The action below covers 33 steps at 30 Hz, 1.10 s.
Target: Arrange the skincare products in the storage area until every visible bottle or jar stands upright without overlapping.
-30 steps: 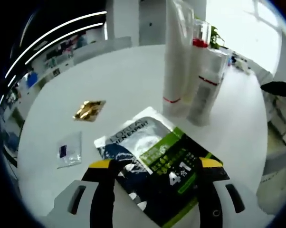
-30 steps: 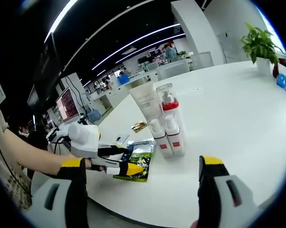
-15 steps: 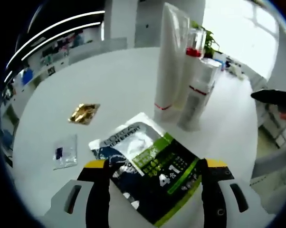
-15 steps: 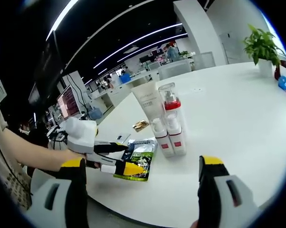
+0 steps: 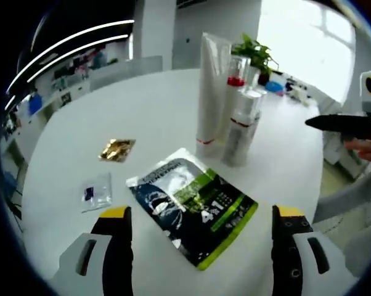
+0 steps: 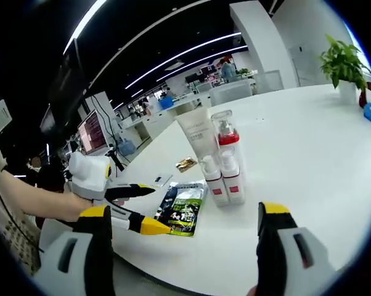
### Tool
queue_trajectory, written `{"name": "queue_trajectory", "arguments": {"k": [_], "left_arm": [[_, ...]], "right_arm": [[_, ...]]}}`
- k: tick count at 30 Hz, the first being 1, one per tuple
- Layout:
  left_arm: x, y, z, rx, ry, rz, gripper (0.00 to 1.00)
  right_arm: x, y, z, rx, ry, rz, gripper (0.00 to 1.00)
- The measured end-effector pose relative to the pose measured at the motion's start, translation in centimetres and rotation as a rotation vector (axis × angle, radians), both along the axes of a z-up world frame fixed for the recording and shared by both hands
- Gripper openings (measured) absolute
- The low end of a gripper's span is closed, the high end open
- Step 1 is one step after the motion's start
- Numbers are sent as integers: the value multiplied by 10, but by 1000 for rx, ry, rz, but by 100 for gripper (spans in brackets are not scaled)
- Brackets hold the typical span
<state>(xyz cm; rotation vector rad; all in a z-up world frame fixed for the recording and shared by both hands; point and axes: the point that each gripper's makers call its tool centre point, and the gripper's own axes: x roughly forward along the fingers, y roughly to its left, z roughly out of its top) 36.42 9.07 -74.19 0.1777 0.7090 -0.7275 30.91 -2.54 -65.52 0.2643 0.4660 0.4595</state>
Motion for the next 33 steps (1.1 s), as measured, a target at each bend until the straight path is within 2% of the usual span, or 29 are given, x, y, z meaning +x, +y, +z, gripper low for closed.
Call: {"name": "queue_trajectory", "arguments": {"k": [2, 11, 20, 26, 31, 33], "left_arm": [[-4, 3, 4, 1, -4, -1, 97], [-20, 20, 20, -39, 1, 13, 97], [-33, 48, 34, -69, -10, 52, 96], [-47, 74, 34, -47, 14, 66, 92], [-58, 93, 32, -55, 40, 106, 92], [-63, 101, 31, -36, 41, 111, 91]], "right_arm": [[0, 2, 0, -9, -3, 11, 98], [-2, 8, 0, -19, -8, 44, 98], [-4, 13, -1, -34, -10, 79, 98], [-6, 16, -1, -37, -11, 99, 98], [-6, 17, -2, -39, -12, 109, 98], [-7, 18, -2, -41, -11, 112, 98]]}}
